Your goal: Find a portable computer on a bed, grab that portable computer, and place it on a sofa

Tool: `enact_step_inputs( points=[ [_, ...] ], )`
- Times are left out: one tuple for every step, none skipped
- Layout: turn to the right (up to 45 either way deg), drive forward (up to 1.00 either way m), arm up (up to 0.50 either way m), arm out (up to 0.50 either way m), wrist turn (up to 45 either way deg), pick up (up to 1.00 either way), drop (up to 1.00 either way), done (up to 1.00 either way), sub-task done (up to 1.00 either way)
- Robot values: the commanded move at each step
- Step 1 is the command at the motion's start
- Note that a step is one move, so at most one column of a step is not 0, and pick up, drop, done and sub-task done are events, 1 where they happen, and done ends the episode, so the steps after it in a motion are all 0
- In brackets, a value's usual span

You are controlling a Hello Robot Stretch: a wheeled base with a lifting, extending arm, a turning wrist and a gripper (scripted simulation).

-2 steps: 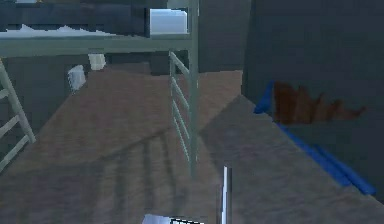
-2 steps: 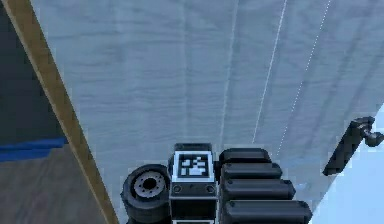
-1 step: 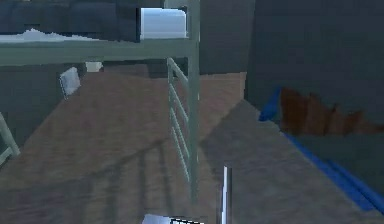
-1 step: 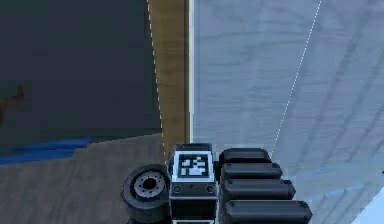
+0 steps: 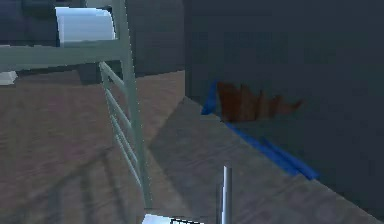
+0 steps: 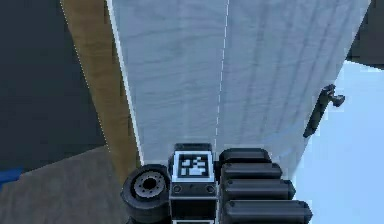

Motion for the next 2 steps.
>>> enact_step_inputs(
  points=[
    [0.0, 1.0, 0.0, 0.0, 0.0, 0.0, 0.0, 0.0, 0.0],
    [12.0, 0.0, 0.0, 0.0, 0.0, 0.0, 0.0, 0.0, 0.0]
  ],
)
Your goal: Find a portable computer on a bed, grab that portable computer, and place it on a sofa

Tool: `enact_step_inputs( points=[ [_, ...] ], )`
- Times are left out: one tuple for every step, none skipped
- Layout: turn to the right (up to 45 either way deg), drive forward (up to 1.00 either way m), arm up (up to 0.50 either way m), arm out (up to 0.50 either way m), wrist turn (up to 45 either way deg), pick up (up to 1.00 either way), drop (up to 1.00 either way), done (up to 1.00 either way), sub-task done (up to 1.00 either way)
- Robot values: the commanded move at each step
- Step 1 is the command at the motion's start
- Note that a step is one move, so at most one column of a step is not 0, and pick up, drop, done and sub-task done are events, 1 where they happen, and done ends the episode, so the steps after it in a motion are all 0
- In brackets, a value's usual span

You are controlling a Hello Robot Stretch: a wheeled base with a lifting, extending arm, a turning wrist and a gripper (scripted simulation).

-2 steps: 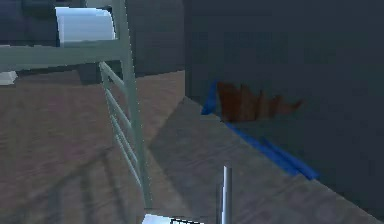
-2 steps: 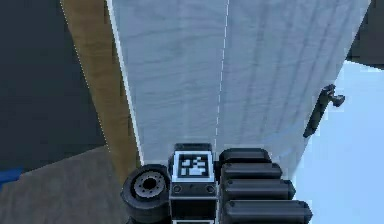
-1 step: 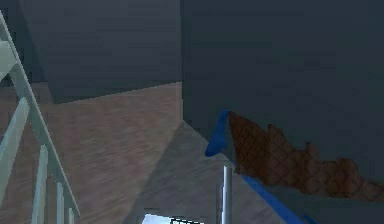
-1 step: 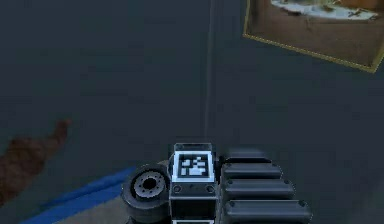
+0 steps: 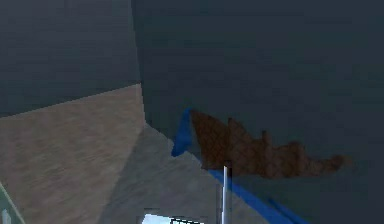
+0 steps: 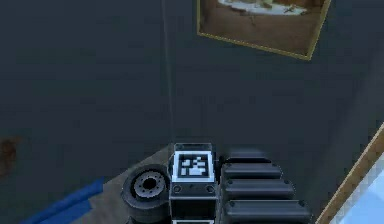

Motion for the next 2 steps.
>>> enact_step_inputs(
  points=[
    [0.0, 0.25, 0.0, 0.0, 0.0, 0.0, 0.0, 0.0, 0.0],
    [-24.0, 0.0, 0.0, 0.0, 0.0, 0.0, 0.0, 0.0, 0.0]
  ],
)
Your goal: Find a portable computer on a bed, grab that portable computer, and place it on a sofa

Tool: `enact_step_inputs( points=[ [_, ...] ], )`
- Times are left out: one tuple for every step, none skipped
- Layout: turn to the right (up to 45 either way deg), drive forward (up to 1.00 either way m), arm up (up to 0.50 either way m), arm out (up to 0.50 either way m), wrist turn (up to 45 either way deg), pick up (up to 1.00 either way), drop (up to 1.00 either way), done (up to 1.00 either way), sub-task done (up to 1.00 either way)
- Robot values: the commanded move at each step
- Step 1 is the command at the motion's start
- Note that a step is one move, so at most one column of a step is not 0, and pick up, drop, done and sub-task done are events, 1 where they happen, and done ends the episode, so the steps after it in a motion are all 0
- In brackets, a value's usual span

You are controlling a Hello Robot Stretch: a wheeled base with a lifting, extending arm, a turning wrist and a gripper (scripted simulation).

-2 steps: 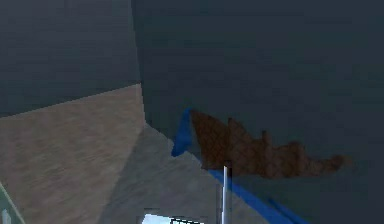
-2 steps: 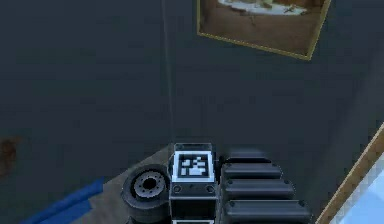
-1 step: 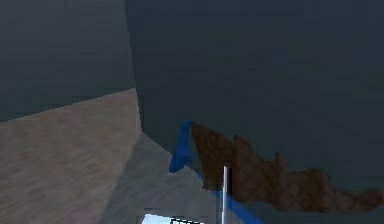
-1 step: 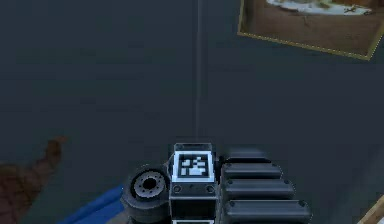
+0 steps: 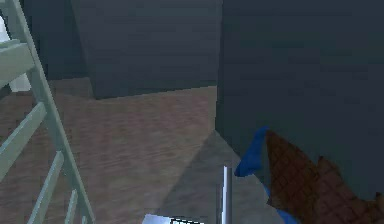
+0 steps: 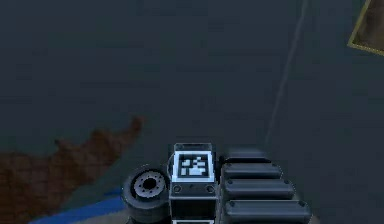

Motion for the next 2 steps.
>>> enact_step_inputs(
  points=[
    [0.0, 1.0, 0.0, 0.0, 0.0, 0.0, 0.0, 0.0, 0.0],
    [-3.0, 0.0, 0.0, 0.0, 0.0, 0.0, 0.0, 0.0, 0.0]
  ],
)
